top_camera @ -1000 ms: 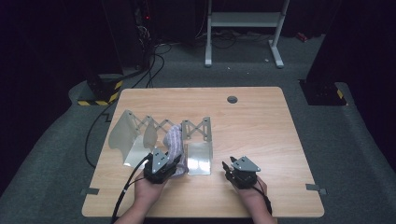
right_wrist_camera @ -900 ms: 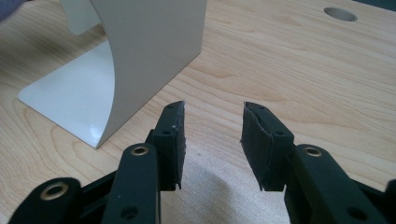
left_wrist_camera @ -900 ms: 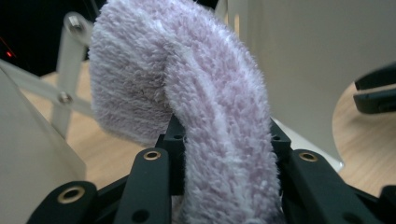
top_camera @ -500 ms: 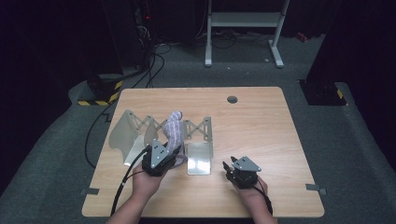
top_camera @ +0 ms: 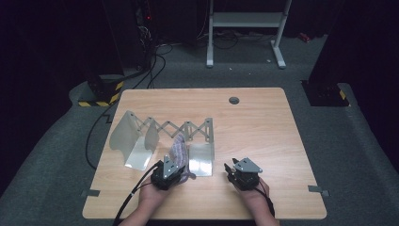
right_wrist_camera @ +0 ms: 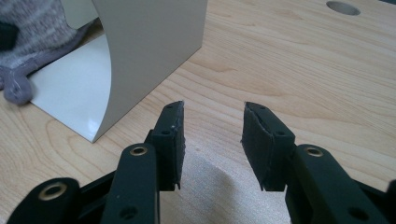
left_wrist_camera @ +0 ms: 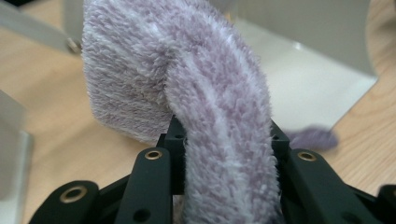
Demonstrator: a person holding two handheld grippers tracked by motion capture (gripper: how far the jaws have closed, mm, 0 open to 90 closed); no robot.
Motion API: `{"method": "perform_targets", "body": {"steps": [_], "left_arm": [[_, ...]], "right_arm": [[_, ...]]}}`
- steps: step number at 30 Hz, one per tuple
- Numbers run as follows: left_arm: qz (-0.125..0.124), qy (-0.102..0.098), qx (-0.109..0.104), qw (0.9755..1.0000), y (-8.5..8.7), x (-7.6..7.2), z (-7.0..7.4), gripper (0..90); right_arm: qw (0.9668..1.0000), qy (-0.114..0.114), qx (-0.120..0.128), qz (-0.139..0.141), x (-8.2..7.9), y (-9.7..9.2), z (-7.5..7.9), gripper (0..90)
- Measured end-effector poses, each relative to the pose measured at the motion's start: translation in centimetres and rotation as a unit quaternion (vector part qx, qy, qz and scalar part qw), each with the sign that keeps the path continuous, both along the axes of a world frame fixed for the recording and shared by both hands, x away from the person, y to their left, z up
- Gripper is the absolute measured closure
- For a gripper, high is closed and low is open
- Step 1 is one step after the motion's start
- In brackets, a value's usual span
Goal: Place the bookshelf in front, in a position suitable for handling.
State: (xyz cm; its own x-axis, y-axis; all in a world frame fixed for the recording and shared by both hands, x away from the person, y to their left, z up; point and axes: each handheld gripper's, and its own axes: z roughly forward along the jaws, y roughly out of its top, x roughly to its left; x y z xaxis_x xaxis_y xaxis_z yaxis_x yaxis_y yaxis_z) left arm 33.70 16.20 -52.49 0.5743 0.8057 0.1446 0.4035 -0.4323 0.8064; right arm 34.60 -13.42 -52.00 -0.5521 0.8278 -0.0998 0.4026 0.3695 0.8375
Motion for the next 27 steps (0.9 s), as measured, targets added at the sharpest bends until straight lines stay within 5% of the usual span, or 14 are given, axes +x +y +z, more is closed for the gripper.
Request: {"method": "perform_targets", "body": {"steps": [8,15,27], "left_arm": [[0.002,-0.002,-0.011,0.9999,0.1,-0.1,0.7,64.6],[0.0,-0.041,-0.046,0.9981,0.4,-0.9,3.8,64.5],[0.001,-0.084,-0.062,0.9945,0.3,-0.7,7.7,64.1]], "right_arm": [[1.0,0.002,0.0,0.0,0.0,0.0,0.0,59.1],[1.0,0.002,-0.002,0.001,0.1,0.0,-0.1,59.0],[1.0,0.004,-0.002,0.001,0.0,0.0,-0.1,58.9]]}}
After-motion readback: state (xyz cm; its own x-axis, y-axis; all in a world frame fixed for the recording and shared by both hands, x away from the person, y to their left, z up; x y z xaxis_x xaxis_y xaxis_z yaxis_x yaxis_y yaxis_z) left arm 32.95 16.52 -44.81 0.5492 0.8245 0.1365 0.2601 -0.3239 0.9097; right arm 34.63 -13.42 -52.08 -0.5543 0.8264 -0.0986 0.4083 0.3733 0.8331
